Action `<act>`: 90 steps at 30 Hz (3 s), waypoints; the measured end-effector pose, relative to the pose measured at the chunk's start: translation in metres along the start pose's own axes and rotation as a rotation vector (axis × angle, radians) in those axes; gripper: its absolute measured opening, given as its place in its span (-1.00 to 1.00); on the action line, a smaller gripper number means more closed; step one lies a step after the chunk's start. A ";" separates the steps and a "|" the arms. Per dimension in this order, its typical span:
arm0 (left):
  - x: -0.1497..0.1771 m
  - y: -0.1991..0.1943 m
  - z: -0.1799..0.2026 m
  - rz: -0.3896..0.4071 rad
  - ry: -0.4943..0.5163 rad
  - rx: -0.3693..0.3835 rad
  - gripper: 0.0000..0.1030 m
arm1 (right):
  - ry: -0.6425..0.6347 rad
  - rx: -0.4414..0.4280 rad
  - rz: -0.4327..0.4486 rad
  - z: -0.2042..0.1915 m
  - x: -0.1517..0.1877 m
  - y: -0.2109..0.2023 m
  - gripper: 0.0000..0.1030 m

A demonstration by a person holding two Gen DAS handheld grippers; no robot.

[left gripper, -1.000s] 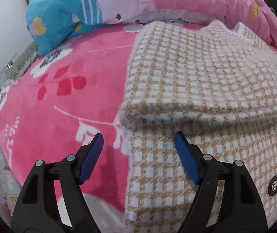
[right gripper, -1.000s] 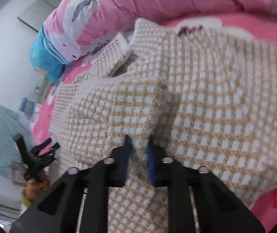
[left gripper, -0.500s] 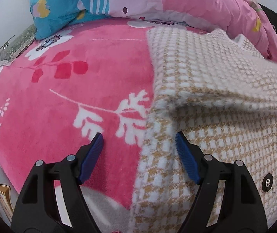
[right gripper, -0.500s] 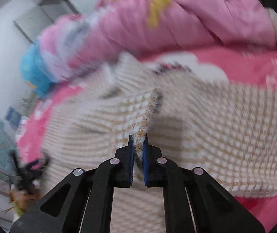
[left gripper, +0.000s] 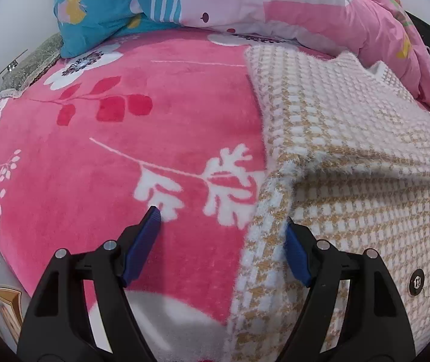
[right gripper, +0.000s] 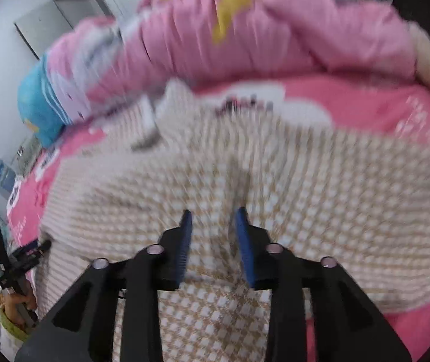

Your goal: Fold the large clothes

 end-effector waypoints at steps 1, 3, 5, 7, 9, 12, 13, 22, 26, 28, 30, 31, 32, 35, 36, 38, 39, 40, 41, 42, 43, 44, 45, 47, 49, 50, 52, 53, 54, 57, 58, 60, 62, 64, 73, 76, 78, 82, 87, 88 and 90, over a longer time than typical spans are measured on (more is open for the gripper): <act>0.000 -0.001 0.000 -0.002 0.000 -0.001 0.43 | -0.013 -0.008 0.029 -0.005 -0.002 -0.010 -0.37; -0.001 -0.008 0.003 0.002 0.019 -0.012 0.43 | -0.045 -0.053 0.045 -0.016 -0.004 -0.014 -0.37; 0.001 -0.018 0.007 0.004 0.042 -0.019 0.42 | -0.105 -0.089 0.032 -0.034 -0.001 -0.005 -0.35; 0.004 -0.031 0.009 0.018 0.045 -0.007 0.42 | -0.164 -0.063 0.006 -0.047 0.005 0.012 -0.25; 0.005 -0.046 0.010 0.046 0.042 0.019 0.42 | -0.216 -0.009 -0.054 -0.050 0.015 0.046 -0.19; -0.006 -0.068 0.020 0.118 0.051 0.083 0.42 | -0.224 0.021 -0.107 -0.044 0.027 0.071 -0.18; -0.012 -0.069 0.025 0.126 0.055 0.091 0.42 | -0.219 0.027 -0.104 -0.046 0.025 0.067 -0.18; -0.076 0.027 0.108 0.013 0.183 0.081 0.42 | -0.303 -0.018 -0.021 -0.110 -0.004 0.043 -0.17; -0.055 0.055 0.114 0.017 0.239 0.031 0.48 | -0.378 0.065 -0.108 -0.105 0.019 0.099 -0.16; -0.055 0.050 0.114 0.018 0.246 0.032 0.48 | -0.399 0.081 -0.098 -0.110 0.017 0.088 -0.16; -0.061 0.039 0.112 0.026 0.239 0.053 0.47 | -0.367 0.073 -0.113 -0.116 0.006 0.073 -0.16; -0.064 0.033 0.111 0.049 0.230 0.068 0.47 | -0.348 0.022 -0.084 -0.121 -0.002 0.062 -0.16; -0.070 0.026 0.110 0.082 0.219 0.093 0.47 | -0.338 -0.002 -0.060 -0.125 -0.008 0.057 -0.16; -0.081 0.018 0.123 0.124 0.216 0.154 0.47 | -0.340 -0.052 -0.031 -0.149 -0.022 0.064 -0.15; -0.081 0.027 0.134 0.098 0.241 0.153 0.47 | -0.347 -0.066 -0.055 -0.155 -0.020 0.076 -0.15; -0.072 0.054 0.150 0.023 0.290 0.119 0.47 | -0.391 -0.004 -0.136 -0.160 -0.008 0.115 -0.11; -0.067 0.062 0.154 0.014 0.303 0.093 0.50 | -0.408 0.015 -0.147 -0.159 0.001 0.132 -0.10; -0.062 0.068 0.157 0.027 0.320 0.071 0.51 | -0.406 0.007 -0.135 -0.157 0.003 0.132 -0.10; -0.062 0.065 0.157 0.044 0.323 0.071 0.51 | -0.392 -0.007 -0.131 -0.156 0.001 0.126 -0.10; -0.064 0.058 0.156 0.052 0.313 0.085 0.51 | -0.369 -0.015 -0.136 -0.154 -0.003 0.117 -0.10; -0.066 0.051 0.153 0.050 0.297 0.105 0.51 | -0.345 -0.017 -0.139 -0.151 -0.007 0.103 -0.10; -0.066 0.043 0.150 0.052 0.288 0.125 0.51 | -0.341 -0.021 -0.128 -0.147 -0.005 0.091 -0.10; -0.063 0.031 0.150 0.075 0.291 0.146 0.51 | -0.346 -0.033 -0.102 -0.145 -0.004 0.076 -0.10; -0.056 0.014 0.152 0.120 0.312 0.196 0.51 | -0.365 -0.021 -0.068 -0.138 0.001 0.055 -0.10; -0.048 0.011 0.165 0.115 0.343 0.252 0.51 | -0.387 0.051 -0.088 -0.129 0.010 0.061 -0.10; -0.044 0.016 0.173 0.098 0.363 0.242 0.51 | -0.395 0.112 -0.123 -0.124 0.015 0.076 -0.10; -0.034 0.041 0.191 0.036 0.402 0.161 0.52 | -0.399 0.120 -0.147 -0.116 0.020 0.095 -0.06; -0.030 0.047 0.193 0.031 0.406 0.140 0.54 | -0.401 0.120 -0.143 -0.116 0.021 0.095 -0.06; -0.031 0.046 0.191 0.043 0.401 0.141 0.55 | -0.384 0.115 -0.145 -0.117 0.016 0.089 -0.06; -0.038 0.029 0.175 0.037 0.318 0.207 0.54 | -0.313 0.071 -0.129 -0.110 0.005 0.058 -0.06; -0.041 0.021 0.168 0.047 0.304 0.218 0.54 | -0.295 0.064 -0.114 -0.104 0.004 0.046 -0.06; -0.040 0.006 0.166 0.088 0.299 0.242 0.54 | -0.251 0.019 -0.096 -0.093 0.006 0.022 -0.04; -0.037 -0.010 0.174 0.106 0.313 0.314 0.54 | -0.208 -0.060 -0.099 -0.087 0.015 0.005 -0.04; -0.032 -0.019 0.190 0.110 0.366 0.364 0.54 | -0.138 -0.133 -0.119 -0.075 0.028 -0.003 -0.04; 0.006 0.002 0.325 0.074 0.877 0.284 0.54 | 0.156 -0.166 -0.046 0.000 0.047 -0.032 -0.03; 0.012 0.014 0.357 0.077 0.966 0.237 0.54 | 0.176 -0.158 -0.011 0.015 0.042 -0.039 -0.03; 0.011 0.019 0.372 0.077 0.983 0.234 0.54 | 0.195 -0.164 0.008 0.026 0.041 -0.041 -0.03; 0.004 0.034 0.387 0.083 0.995 0.215 0.42 | 0.234 -0.169 0.023 0.042 0.043 -0.041 -0.03; -0.006 0.025 0.385 0.084 0.955 0.267 -0.56 | 0.261 -0.192 0.033 0.050 0.052 -0.046 -0.03; -0.015 0.019 0.379 0.075 0.905 0.307 -0.57 | 0.262 -0.201 0.038 0.050 0.052 -0.048 -0.03; -0.035 0.008 0.367 0.091 0.818 0.354 -0.60 | 0.259 -0.223 0.050 0.045 0.052 -0.054 -0.03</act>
Point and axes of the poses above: each gripper's, at about its wrist camera, not at the fingertips, and y roughly the way its jaws point, z to its right, x to its underside, the point moved 1 cm from there along y, roughly the way its jaws point, and after that the axes turned 5 degrees about x, right-handed, at the moved point
